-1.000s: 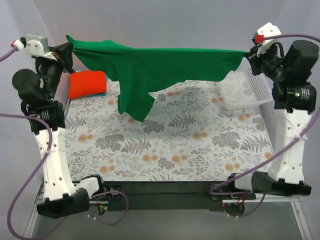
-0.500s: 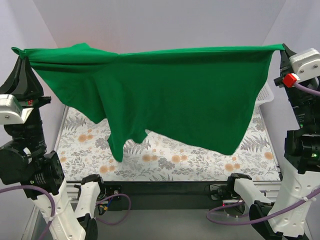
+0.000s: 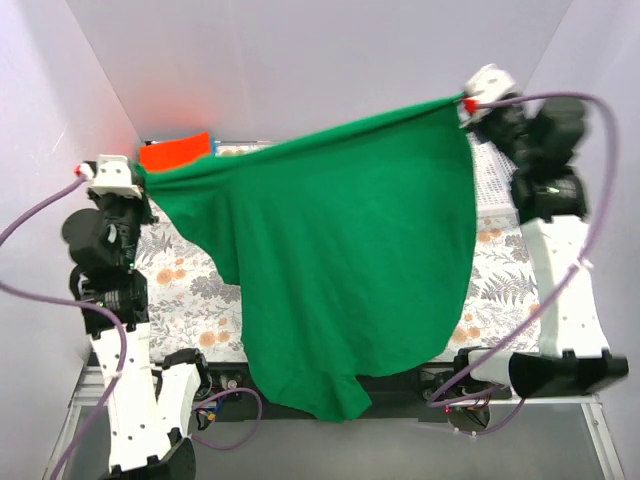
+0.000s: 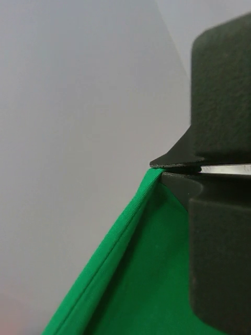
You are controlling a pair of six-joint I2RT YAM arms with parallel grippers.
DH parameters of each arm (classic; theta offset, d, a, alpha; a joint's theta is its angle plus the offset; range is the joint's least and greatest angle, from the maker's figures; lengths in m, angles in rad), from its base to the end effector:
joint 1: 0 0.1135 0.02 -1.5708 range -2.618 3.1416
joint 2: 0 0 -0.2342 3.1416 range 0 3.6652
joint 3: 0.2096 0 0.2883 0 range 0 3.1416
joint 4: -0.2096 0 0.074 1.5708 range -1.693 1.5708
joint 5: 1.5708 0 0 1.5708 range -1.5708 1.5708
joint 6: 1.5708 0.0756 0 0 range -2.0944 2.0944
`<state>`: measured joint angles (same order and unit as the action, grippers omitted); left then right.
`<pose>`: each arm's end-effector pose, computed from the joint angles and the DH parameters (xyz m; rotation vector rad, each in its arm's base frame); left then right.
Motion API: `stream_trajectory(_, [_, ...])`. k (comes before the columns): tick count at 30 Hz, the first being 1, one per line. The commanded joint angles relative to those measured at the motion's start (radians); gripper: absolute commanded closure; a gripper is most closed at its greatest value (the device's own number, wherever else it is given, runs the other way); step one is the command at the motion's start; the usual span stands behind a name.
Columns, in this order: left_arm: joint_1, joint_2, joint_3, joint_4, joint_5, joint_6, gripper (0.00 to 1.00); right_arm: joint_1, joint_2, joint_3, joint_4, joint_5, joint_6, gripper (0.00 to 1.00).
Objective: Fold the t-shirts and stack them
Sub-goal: Flatten the tshirt out
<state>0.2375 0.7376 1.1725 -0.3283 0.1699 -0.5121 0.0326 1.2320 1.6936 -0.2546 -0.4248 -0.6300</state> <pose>0.2215 0.0405 0.4600 -0.4081 1.4176 -0.3475 0.3066 0.0412 0.5431 -0.7720 1.1506 -0.2094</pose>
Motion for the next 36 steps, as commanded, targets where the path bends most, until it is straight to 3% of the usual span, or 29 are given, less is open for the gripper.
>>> stream_trajectory(1, [0.022,-0.012,-0.152,-0.115,-0.09,0.017,1.0,0.12,0.06,-0.182,0.047,0.185,-0.14,0.99])
stream_trajectory(5, [0.023,0.079,-0.325,-0.069,-0.131,-0.032,1.0,0.225,0.192,-0.281,0.161,0.276,-0.192,0.99])
stream_trajectory(8, [0.022,0.205,-0.418,0.068,-0.253,-0.072,1.0,0.253,0.329,-0.252,0.228,0.366,-0.201,0.99])
stream_trajectory(12, [0.023,0.352,-0.451,0.199,-0.294,-0.086,1.0,0.259,0.466,-0.21,0.325,0.42,-0.198,0.99])
stream_trajectory(16, [0.022,0.538,-0.377,0.302,-0.297,-0.098,1.0,0.259,0.573,-0.166,0.364,0.497,-0.201,0.99])
stream_trajectory(25, [-0.049,1.047,0.048,0.368,-0.351,-0.085,1.0,0.254,0.676,-0.144,0.385,0.544,-0.246,0.99])
stream_trajectory(31, [-0.096,1.2,0.228,0.367,-0.435,-0.068,1.0,0.237,0.79,-0.059,0.385,0.564,-0.26,0.99])
stream_trajectory(36, [-0.19,1.192,0.187,0.426,-0.49,-0.002,1.0,0.228,0.837,-0.029,0.385,0.575,-0.261,0.99])
